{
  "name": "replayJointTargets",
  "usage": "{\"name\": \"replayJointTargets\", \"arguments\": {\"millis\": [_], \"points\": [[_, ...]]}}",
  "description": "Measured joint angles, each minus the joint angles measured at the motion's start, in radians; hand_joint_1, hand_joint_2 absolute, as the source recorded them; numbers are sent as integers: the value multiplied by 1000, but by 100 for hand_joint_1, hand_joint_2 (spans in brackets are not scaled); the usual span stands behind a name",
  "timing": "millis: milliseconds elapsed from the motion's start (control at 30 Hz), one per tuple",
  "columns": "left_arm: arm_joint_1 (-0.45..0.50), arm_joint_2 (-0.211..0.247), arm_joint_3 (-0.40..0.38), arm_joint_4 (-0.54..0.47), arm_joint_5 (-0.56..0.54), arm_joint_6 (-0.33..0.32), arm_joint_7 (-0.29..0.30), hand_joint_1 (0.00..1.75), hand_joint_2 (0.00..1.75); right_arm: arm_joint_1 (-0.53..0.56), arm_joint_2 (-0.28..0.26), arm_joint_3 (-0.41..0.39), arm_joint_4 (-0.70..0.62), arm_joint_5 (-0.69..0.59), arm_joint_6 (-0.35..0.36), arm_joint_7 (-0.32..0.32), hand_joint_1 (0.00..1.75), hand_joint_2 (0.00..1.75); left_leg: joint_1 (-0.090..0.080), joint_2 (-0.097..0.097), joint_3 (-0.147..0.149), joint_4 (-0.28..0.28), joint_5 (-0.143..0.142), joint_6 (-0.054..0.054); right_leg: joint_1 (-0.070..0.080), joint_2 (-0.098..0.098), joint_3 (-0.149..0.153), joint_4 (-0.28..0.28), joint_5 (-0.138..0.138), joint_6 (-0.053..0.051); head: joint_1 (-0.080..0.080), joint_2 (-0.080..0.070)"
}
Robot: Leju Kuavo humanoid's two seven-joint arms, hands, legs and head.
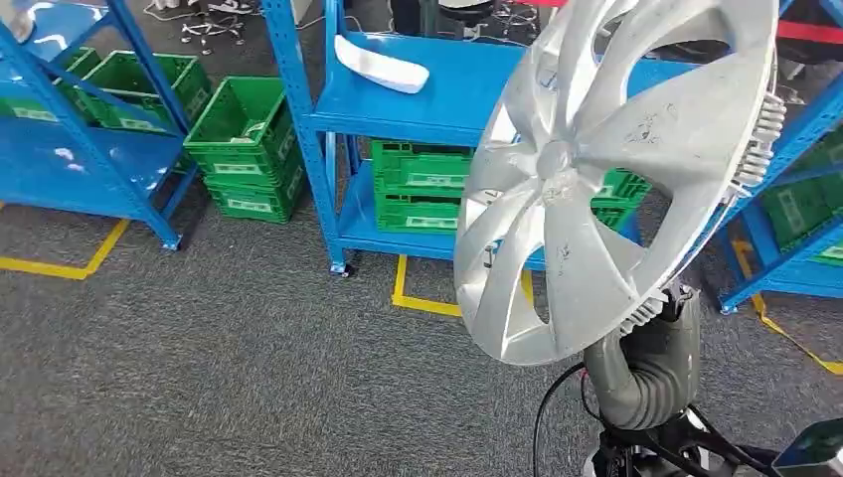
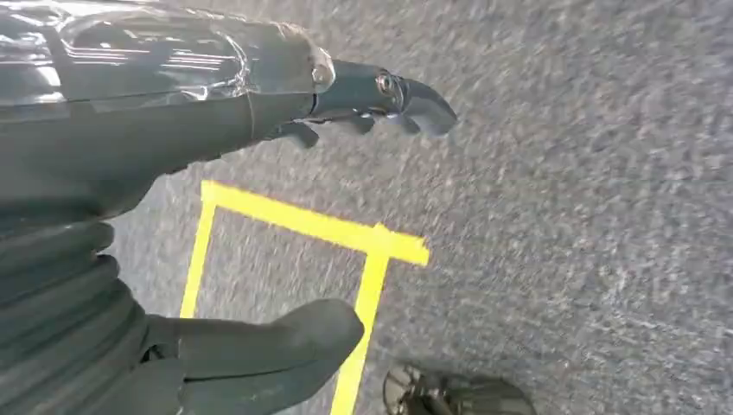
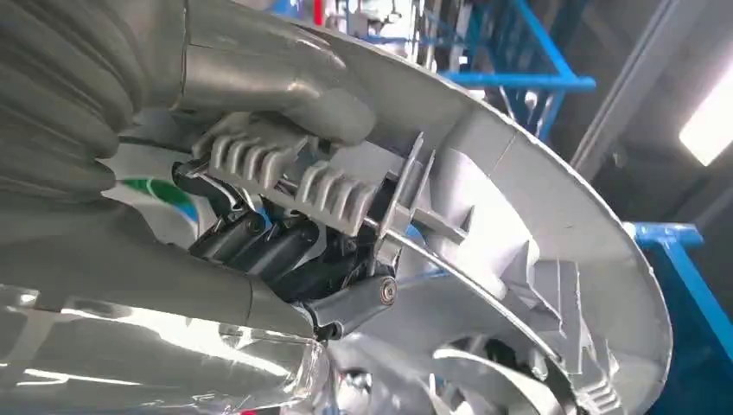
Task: Take the parts from the cabinet and place them on the table.
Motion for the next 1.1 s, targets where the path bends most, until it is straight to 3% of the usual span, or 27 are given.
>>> {"name": "replayJointTargets", "arguments": {"millis": [67, 100, 133, 167, 233, 267, 300, 333, 367, 433, 467, 500, 533, 567, 600, 633, 667, 800, 833, 867, 900, 967, 1000, 1033, 1100], "points": [[0, -2, 0, 0, 0, 0, -1, 0, 175, -1, 0, 0, 0, 1, 0, 1, 175, 175, 0, -30, 1, 3, 2, -3, 0, 15, 71, -152, 94, -7, 6, 0], [0, -2, 0, 0, 0, 0, -1, 0, 175, -1, 0, 0, 0, 1, 0, 2, 175, 175, 1, -43, 1, 5, 3, -5, -1, 42, 111, -242, 139, -12, 9, 0], [0, -4, 0, 0, 0, 0, -1, 0, 175, -1, -2, 0, 0, 1, 0, 2, 175, 175, 0, -52, -6, 6, 5, -9, -5, 90, 131, -283, 136, -18, 11, 0], [-3, -5, 0, 0, 0, 0, -1, 0, 175, 0, -2, 0, -1, 1, 1, 2, 175, 175, -1, -65, -14, 13, 8, -17, -7, 91, 131, -304, 138, -16, 6, 0], [0, -5, 0, 0, 0, 0, -1, 0, 175, -4, -3, 0, -1, 2, 3, 3, 175, 175, 5, -83, -30, 10, 19, -33, -3, 73, 126, -301, 134, -20, 10, 0], [4, -5, 0, 0, 0, 0, -3, 0, 175, -4, -4, 0, -1, 4, 3, 3, 175, 175, 7, -92, -29, 5, 23, -40, -1, 63, 128, -302, 137, -24, 8, 0], [5, -4, 0, 0, 0, 0, -4, 0, 175, -6, -3, 0, -1, 6, 6, 3, 175, 175, 4, -94, -35, 7, 22, -43, -11, 46, 131, -316, 145, -35, 6, 0], [6, -5, 0, 0, 0, 0, -5, 0, 175, -9, -3, 2, -1, 7, 9, 5, 175, 175, -8, -1, -42, 27, 2, -47, -8, 33, 133, -319, 149, -39, 2, 0], [3, -5, 0, 0, 0, 0, -4, 0, 175, -7, -3, 3, -3, 9, 10, 5, 175, 175, -5, 39, -67, 79, -37, -53, -6, 21, 131, -319, 150, -42, -16, 0], [-2, -6, 2, 0, 0, 0, 0, 0, 175, -8, -3, 5, -5, 13, 12, 7, 175, 175, 4, 48, -131, 229, -114, -60, -2, -10, 128, -317, 149, -43, -22, 0], [-2, -7, 5, 1, 0, 0, 7, 0, 175, -8, -3, 5, -4, 15, 12, 7, 175, 175, 6, 47, -155, 287, -135, -62, -1, -25, 127, -316, 149, -43, -25, 0], [0, -6, 8, 1, -1, 0, 16, 0, 175, -8, -2, 6, -2, 16, 12, 7, 175, 175, 7, 45, -160, 306, -132, -64, -1, -39, 125, -314, 149, -43, -27, 0], [2, -6, 10, 1, -6, 0, 27, 0, 175, -7, -2, 6, 0, 16, 12, 7, 175, 175, 6, 45, -137, 273, -106, -63, 0, -51, 125, -313, 148, -43, -30, 0], [3, -4, 13, 1, -10, -2, 35, 0, 175, -7, -2, 6, 1, 16, 11, 7, 175, 175, 6, 49, -93, 200, -68, -59, 0, -63, 126, -312, 147, -42, -31, 0], [3, 0, 16, 1, -15, -2, 43, 0, 175, -7, 0, 6, 1, 16, 11, 7, 175, 175, 2, 70, -40, 112, -32, -53, 2, -72, 127, -310, 146, -40, -32, 0], [2, 2, 18, 1, -19, -2, 50, 0, 175, -7, 2, 9, 1, 16, 11, 7, 175, 175, -5, 130, 9, 32, -11, -43, 3, -80, 130, -310, 144, -37, -35, 0], [-3, 5, 18, 1, -20, -1, 51, 0, 175, -3, 3, 11, 2, 14, 13, 7, 175, 175, -18, 151, 17, 5, -26, -37, 12, -89, 128, -307, 141, -31, -37, 0], [-4, 34, 29, 0, 2, 3, 5, 0, 175, -36, 26, 48, 32, -40, 76, -10, 175, 175, -15, 101, 5, -1, -11, -15, 11, -132, 132, -309, 138, -15, -36, 0], [-5, 37, 34, 0, 6, 3, -3, 0, 175, -47, 31, 55, 45, -49, 95, -15, 175, 175, -8, 89, 7, -6, -4, -10, 6, -89, 128, -297, 122, -5, -34, 0], [-7, 41, 39, 0, 6, 2, -5, 0, 175, -54, 35, 60, 56, -57, 110, -21, 175, 175, -7, 76, 3, -6, 0, -4, 3, -38, 112, -256, 89, -2, -32, 0], [-11, 44, 43, -1, 8, 2, -4, 0, 175, -59, 42, 65, 65, -66, 122, -23, 175, 175, -7, 63, 0, -6, 3, 0, 0, -15, 82, -181, 45, -1, -26, 0], [-11, 43, 47, -2, 9, 6, 11, 0, 175, -73, 47, 78, 88, -75, 142, -26, 175, 175, -10, 35, -5, -5, 6, 5, 0, -2, 9, -17, -27, 1, -23, 0], [-8, 41, 50, -2, 9, 10, 26, 0, 175, -75, 48, 80, 94, -78, 149, -27, 175, 175, -11, 20, -5, -5, 7, 4, 0, 0, -13, 30, -35, 1, -23, 0], [-6, 37, 50, -2, 5, 16, 42, 0, 175, -74, 48, 81, 99, -85, 154, -27, 175, 175, -11, 6, -4, -4, 8, 4, 0, 0, -10, 22, -13, 0, -22, 0], [-3, 27, 50, -1, -6, 23, 68, 0, 175, -75, 49, 85, 108, -92, 164, -27, 175, 175, -11, -22, -1, -1, 8, 2, 0, 7, 45, -110, 81, -4, -21, 0]]}}
